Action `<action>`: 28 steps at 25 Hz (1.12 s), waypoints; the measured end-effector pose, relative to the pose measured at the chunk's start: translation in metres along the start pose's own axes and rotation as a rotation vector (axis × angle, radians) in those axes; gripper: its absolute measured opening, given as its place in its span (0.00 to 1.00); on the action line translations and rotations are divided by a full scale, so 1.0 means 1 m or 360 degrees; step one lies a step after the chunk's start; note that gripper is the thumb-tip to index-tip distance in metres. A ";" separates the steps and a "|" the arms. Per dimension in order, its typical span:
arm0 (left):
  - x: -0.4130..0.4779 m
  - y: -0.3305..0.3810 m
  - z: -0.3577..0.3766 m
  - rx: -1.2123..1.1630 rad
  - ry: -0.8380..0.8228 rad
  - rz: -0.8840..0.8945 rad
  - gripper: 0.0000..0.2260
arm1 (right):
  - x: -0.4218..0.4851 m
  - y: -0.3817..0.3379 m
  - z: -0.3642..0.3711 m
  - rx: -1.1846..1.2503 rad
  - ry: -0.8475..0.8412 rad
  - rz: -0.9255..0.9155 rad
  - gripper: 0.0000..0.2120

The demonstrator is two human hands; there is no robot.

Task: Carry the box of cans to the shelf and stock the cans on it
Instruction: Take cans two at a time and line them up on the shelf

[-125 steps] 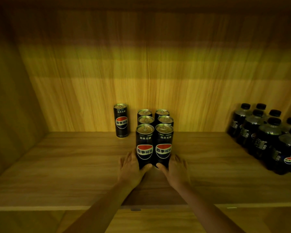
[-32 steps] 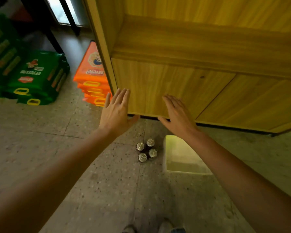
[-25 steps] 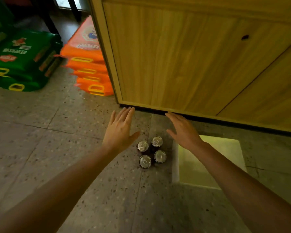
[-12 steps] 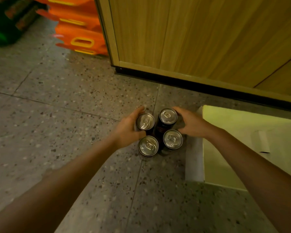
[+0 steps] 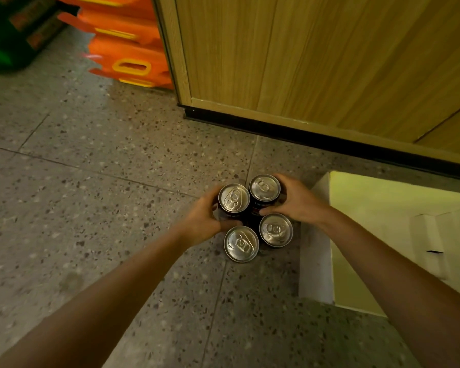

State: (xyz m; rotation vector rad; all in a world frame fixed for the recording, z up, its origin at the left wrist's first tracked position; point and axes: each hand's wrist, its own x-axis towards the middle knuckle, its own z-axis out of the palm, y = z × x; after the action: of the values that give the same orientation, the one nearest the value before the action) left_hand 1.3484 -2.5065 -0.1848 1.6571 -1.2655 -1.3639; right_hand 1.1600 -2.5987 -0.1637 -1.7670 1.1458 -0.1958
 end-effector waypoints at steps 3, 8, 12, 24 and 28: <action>0.000 0.004 0.006 -0.0107 0.0017 0.0011 0.29 | 0.002 0.000 0.000 0.0055 0.0007 -0.0022 0.35; 0.002 0.011 0.005 -0.0148 0.0059 -0.0003 0.27 | -0.001 0.001 -0.004 0.0048 0.0087 -0.0018 0.34; -0.005 0.038 -0.009 -0.0148 0.0047 -0.0005 0.26 | -0.012 -0.022 -0.026 0.0159 0.0163 -0.0005 0.33; -0.145 0.453 -0.137 -0.0064 0.0083 0.0306 0.29 | -0.184 -0.372 -0.250 0.0703 0.0244 -0.0015 0.32; -0.216 0.616 -0.171 -0.0148 0.0057 0.0427 0.24 | -0.269 -0.505 -0.339 0.0754 0.0373 -0.0056 0.32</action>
State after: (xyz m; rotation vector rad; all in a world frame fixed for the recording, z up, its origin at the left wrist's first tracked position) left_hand 1.3431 -2.5252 0.4898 1.3861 -1.3292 -1.2059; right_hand 1.1244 -2.5722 0.4998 -1.3656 1.1199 -0.6553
